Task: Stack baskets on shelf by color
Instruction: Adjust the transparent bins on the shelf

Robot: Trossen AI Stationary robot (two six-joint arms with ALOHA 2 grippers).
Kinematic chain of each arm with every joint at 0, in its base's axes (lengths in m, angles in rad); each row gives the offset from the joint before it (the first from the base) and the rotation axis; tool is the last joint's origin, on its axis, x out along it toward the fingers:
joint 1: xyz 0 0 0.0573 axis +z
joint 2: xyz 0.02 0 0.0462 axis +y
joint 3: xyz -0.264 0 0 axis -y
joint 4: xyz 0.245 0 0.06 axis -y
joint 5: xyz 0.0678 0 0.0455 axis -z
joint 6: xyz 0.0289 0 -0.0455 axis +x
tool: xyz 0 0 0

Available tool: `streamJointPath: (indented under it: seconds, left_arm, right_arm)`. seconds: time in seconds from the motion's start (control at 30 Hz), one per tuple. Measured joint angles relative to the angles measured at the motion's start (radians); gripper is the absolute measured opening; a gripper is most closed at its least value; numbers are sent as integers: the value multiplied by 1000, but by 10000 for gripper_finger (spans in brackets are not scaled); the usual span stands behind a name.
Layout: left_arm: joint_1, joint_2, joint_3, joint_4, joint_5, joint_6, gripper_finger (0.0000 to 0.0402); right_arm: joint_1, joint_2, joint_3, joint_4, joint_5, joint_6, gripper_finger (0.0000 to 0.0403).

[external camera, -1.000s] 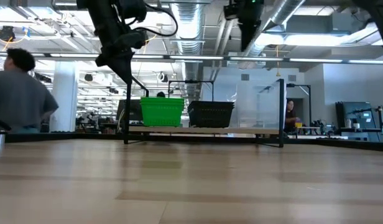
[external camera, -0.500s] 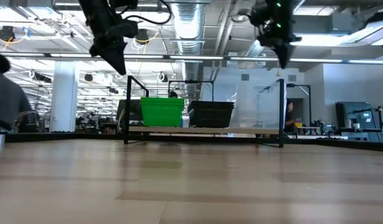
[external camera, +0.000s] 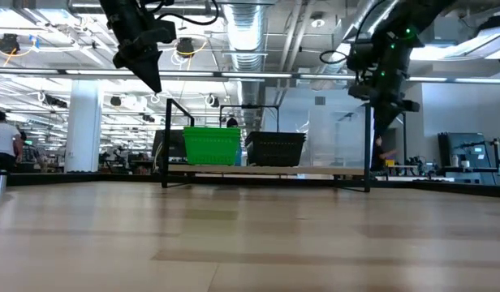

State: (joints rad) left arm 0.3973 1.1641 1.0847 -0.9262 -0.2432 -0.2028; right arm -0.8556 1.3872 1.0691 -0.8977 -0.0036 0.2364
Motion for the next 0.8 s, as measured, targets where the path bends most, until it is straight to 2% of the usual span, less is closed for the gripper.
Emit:
streamJointPath:
  seconds: [0.37, 0.7, 0.8]
  left_arm:
    - [20, 0, 0, 0, 0, 0, 0]
    - [26, 0, 0, -6, 8, 4, 0]
    - [25, 0, 0, -6, 7, 5, 0]
  right_arm:
    - [32, 26, -5, 159, -54, 45, 1]
    - [49, -1, -5, 147, -54, 52, 0]
    - [50, -35, -5, 127, -4, 52, 0]
